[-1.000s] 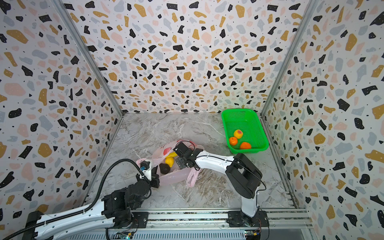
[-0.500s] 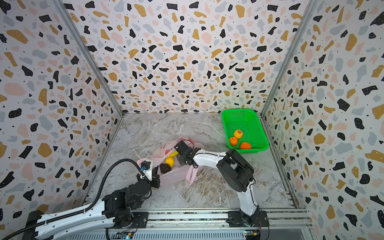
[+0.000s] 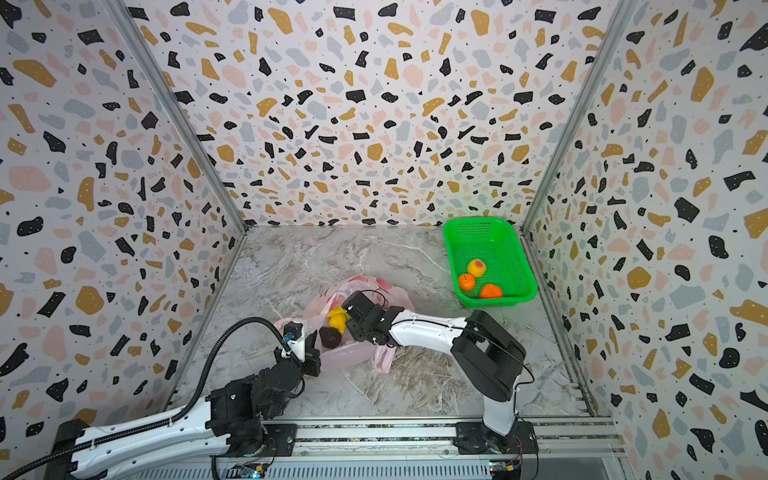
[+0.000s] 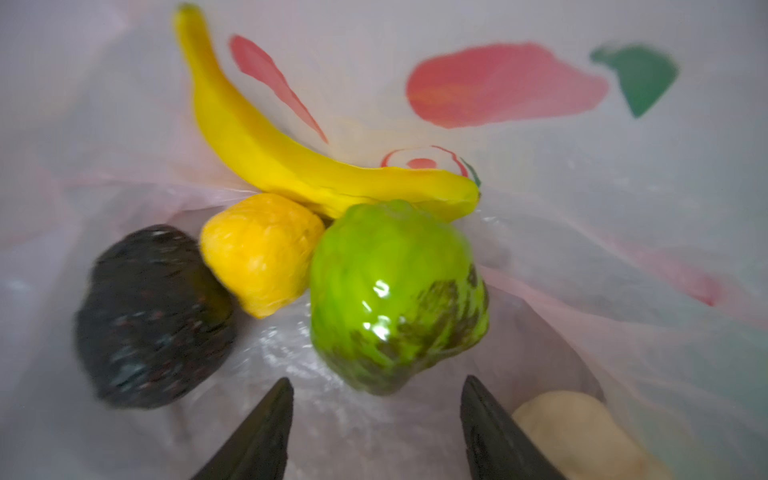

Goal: Untie the knot of the plastic bag and take out the fruit
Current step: 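Position the right gripper fingers around the green custard apple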

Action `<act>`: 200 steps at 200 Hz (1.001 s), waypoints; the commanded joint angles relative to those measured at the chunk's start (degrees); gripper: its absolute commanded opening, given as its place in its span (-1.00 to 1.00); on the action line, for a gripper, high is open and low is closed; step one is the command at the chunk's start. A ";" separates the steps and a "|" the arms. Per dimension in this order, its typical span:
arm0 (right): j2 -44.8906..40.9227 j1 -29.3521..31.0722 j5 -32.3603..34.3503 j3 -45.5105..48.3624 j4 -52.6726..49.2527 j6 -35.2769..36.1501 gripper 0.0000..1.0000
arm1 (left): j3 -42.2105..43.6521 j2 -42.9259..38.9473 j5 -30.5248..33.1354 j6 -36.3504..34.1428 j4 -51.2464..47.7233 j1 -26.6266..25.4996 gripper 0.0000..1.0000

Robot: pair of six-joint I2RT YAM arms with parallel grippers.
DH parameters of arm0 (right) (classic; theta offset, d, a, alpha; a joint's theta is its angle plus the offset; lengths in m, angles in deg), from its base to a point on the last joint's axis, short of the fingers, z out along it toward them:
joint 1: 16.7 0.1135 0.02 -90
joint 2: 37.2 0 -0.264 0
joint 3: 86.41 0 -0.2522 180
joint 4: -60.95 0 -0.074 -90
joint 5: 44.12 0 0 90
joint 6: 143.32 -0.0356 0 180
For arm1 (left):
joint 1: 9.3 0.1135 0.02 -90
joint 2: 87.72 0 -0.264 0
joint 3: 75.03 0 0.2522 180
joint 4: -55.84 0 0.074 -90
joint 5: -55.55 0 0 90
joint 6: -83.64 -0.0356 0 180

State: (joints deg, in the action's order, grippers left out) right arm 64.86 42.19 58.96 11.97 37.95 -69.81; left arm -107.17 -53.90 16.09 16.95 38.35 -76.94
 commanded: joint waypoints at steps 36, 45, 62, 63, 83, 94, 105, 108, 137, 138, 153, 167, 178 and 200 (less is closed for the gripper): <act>-8.90 5.20 -1.41 3.27 -5.01 -0.50 0.31 | -0.79 -0.72 2.60 0.16 0.74 -0.35 -1.00; -9.44 5.57 -1.83 3.81 -5.64 -1.08 0.30 | -0.70 -0.91 2.69 0.07 0.66 -0.35 -1.00; -10.14 5.89 -1.18 5.04 -5.87 -1.79 0.32 | -0.62 -1.13 2.64 -0.02 0.57 -0.35 -1.00; -10.18 5.84 -1.11 5.11 -5.79 -1.84 0.32 | -0.62 -1.13 2.63 -0.02 0.57 -0.33 -1.00; -9.09 4.78 -0.10 5.07 -4.28 -0.91 0.40 | -0.35 -1.06 2.28 0.07 0.84 -0.33 -1.00; -7.82 3.38 -0.56 4.06 -3.05 -0.45 0.45 | -0.31 -0.87 2.10 0.00 1.24 -0.35 -1.00; -6.18 1.61 -1.45 2.66 -2.25 -0.31 0.50 | -0.42 -0.63 2.01 -0.19 1.32 -0.31 -1.00; -5.72 1.25 -1.62 2.15 -2.09 -0.24 0.51 | -0.48 -0.55 1.94 -0.27 1.35 -0.30 -1.00; -1.06 -1.82 -3.08 -2.92 -1.97 0.00 0.75 | -0.96 -0.42 1.75 -0.52 0.85 -0.31 -1.00; -0.89 -1.84 -3.07 -3.17 -2.08 0.03 0.76 | -0.96 -0.38 1.79 -0.54 0.84 -0.31 -1.00; 1.89 -2.63 -3.48 -6.23 -3.42 -0.12 0.88 | -0.79 -0.43 1.68 -0.50 0.85 -0.32 -1.00; 4.14 -3.29 -3.78 -8.16 -3.84 -0.71 0.92 | -0.55 -0.40 1.45 -0.37 1.08 -0.37 -1.00; 5.72 -3.84 -4.34 -8.93 -3.38 -1.09 0.93 | -0.42 -0.18 1.23 -0.29 1.39 -0.39 -1.00; 9.01 -5.30 -6.23 -10.47 -3.57 -2.27 0.94 | -0.21 0.32 0.98 -0.06 1.79 -0.39 -1.00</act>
State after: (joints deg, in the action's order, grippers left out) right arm 71.63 38.02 55.02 3.99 35.61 -70.60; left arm -107.17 -53.94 17.03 16.95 38.33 -76.98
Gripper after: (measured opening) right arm 0.967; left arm 0.047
